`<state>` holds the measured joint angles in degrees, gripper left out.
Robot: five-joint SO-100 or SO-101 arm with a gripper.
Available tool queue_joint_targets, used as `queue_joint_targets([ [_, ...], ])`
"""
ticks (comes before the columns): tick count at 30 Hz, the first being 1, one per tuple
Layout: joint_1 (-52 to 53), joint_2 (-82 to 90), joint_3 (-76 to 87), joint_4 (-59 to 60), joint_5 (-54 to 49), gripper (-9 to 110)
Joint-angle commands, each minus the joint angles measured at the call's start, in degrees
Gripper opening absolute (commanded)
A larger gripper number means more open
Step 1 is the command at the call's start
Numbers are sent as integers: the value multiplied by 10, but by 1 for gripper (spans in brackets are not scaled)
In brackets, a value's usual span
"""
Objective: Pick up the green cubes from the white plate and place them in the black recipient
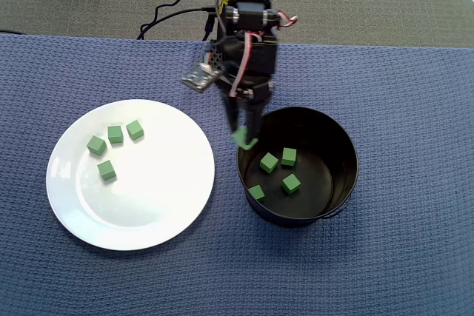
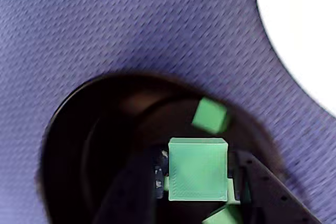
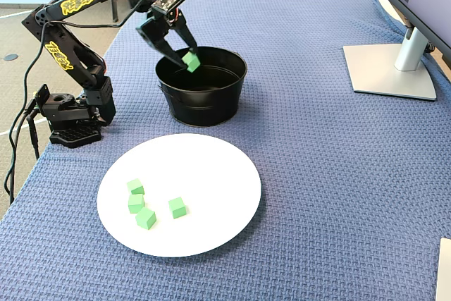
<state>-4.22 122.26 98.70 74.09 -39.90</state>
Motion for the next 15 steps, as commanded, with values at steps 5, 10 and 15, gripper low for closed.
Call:
queue_joint_targets([
  [5, -105, -57, 38, -88, 92, 0],
  [10, -153, -73, 41, -62, 88, 11],
  [15, -135, -45, 17, -34, 82, 34],
])
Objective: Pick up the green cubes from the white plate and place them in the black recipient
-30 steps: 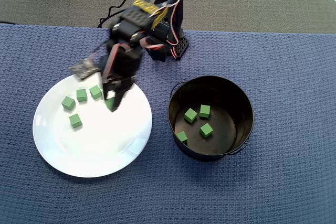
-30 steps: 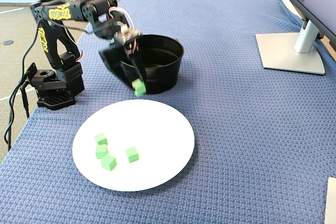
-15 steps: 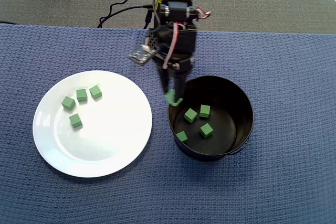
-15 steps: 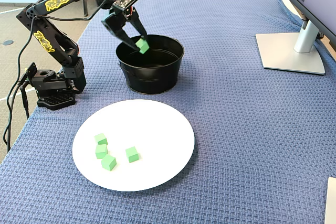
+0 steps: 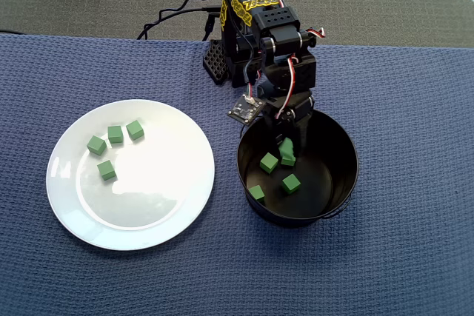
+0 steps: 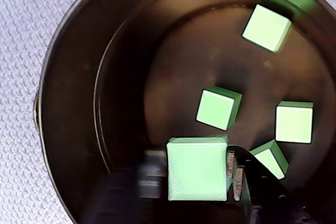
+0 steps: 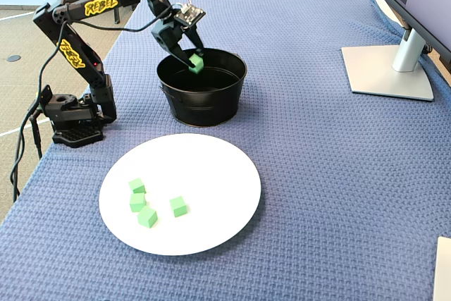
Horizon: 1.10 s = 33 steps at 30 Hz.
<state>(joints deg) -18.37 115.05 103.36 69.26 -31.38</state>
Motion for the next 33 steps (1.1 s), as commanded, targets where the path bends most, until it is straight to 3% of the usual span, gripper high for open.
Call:
queue_joint_targets([
  [1, 11, 33, -36, 18, -4, 33],
  [8, 85, 51, -155, 77, -25, 25],
  [14, 270, 11, -285, 156, -92, 17],
  [19, 433, -49, -217, 4, -84, 9],
  [25, 542, -113, -114, -139, -98, 0],
  [33, 606, -200, -76, -190, -206, 0],
])
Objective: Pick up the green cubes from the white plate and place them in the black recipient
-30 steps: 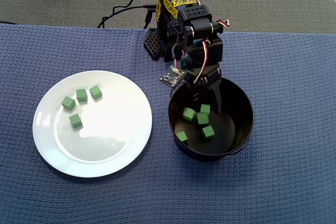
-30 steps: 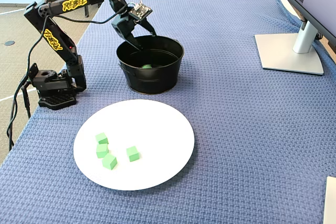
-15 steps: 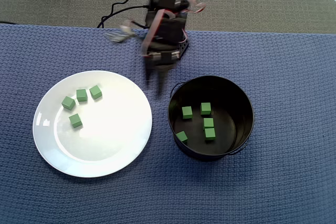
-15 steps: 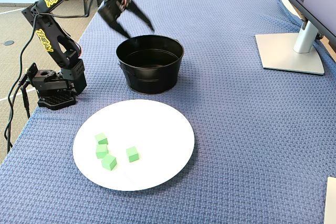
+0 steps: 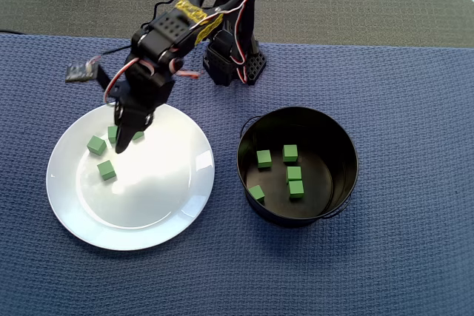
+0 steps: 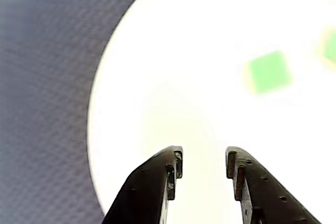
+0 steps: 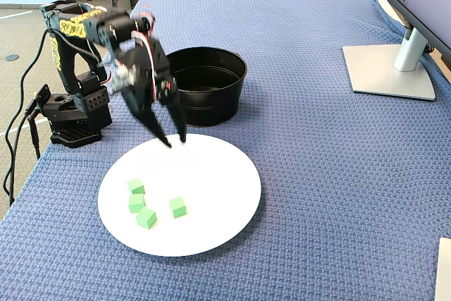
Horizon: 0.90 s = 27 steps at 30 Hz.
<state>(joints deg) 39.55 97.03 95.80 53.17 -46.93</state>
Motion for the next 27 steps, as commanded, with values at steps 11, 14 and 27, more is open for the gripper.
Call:
queue_joint_targets([
  [11, 64, -138, 24, -178, -422, 18],
  [14, 67, -162, 12, -188, -436, 21],
  [27, 60, -194, 32, -228, -393, 19],
])
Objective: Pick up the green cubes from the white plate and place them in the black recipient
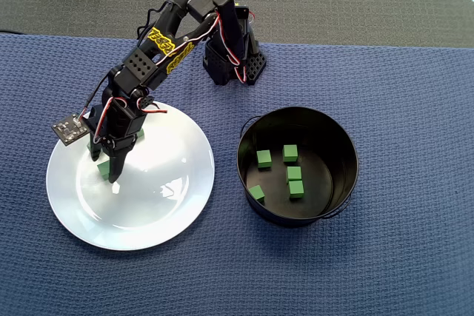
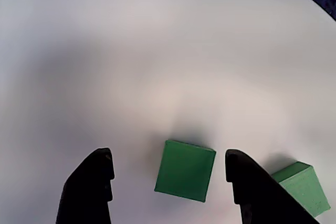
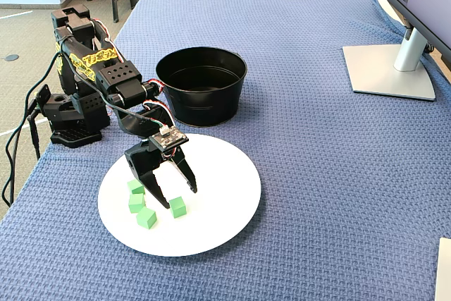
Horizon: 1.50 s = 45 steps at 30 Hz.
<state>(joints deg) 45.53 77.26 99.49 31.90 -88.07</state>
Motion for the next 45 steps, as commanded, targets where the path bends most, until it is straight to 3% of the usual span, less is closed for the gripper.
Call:
queue_joint_targets([
  [1, -3, 2, -7, -13, 25, 19],
  [10, -14, 6, -10, 5, 102, 16],
  [27, -8, -41, -8, -25, 91, 15],
  [31, -7, -51, -9, -34, 97, 11],
  [34, -9, -51, -8, -46, 116, 0],
  [37, -13, -47, -9, -50, 135, 0],
  [40, -19, -26, -25, -11, 166, 0],
  [45, -40, 54, -105, 163, 255, 0],
])
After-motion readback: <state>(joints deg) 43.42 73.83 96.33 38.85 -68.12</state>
